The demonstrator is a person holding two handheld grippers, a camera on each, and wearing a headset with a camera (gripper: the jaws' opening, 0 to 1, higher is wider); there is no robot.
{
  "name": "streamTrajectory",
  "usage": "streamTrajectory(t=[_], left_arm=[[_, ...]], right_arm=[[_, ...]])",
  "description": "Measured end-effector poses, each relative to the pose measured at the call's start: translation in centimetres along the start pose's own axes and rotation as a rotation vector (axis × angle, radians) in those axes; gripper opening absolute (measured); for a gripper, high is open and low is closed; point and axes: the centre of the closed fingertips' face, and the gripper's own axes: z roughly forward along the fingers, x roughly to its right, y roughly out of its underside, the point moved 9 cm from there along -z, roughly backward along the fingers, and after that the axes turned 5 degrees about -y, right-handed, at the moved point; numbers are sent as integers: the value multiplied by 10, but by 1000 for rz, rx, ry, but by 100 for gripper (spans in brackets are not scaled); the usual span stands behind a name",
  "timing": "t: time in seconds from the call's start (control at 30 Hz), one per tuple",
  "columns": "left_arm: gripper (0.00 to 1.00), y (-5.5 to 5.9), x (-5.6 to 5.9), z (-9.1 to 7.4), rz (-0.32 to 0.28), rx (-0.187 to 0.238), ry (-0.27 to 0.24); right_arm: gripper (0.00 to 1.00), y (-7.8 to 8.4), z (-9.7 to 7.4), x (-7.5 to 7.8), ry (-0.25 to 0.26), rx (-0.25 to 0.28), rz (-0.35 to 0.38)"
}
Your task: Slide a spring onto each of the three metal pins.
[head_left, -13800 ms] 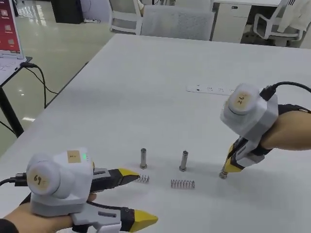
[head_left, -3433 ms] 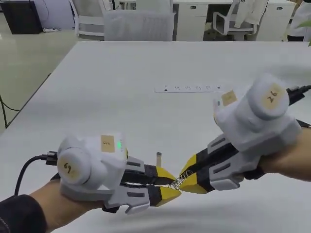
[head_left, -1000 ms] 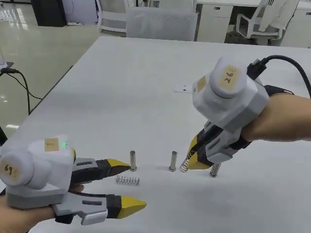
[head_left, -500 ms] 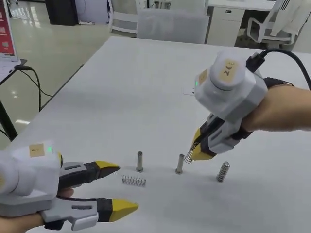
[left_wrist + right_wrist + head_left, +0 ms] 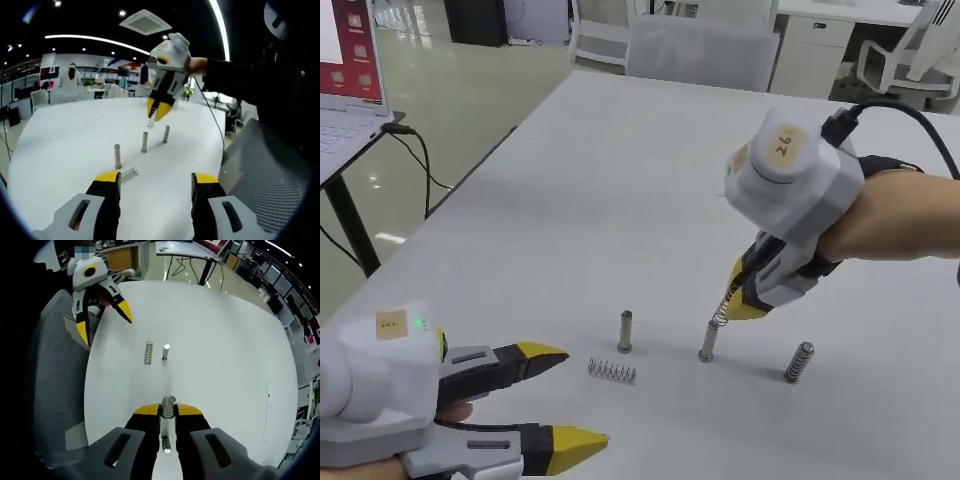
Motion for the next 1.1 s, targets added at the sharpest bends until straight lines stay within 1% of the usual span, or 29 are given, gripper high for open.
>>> streamTrajectory(t=[0.17,0.23,0.5,0.7,0.87,1.1], left_arm=[[53,-1,2,-2,6,8,-6],[53,-1,3,-3,14,5,-8],[54,1,2,-6,7,9,-21],[54,3,1,-7,5,4,-25],[54,3,0,-7,6,3,-23],[53,3,-1,-6,10,-1,-20]], right_arm=[[8,0,5,4,-3,-16,-4],[8,0,6,4,-15,-14,0],[8,-1,11,6,-26,-28,-4],[8,-1,13,8,-28,-38,-7],[8,0,16,10,-31,-54,-5],[8,2,22,11,-42,-58,7]])
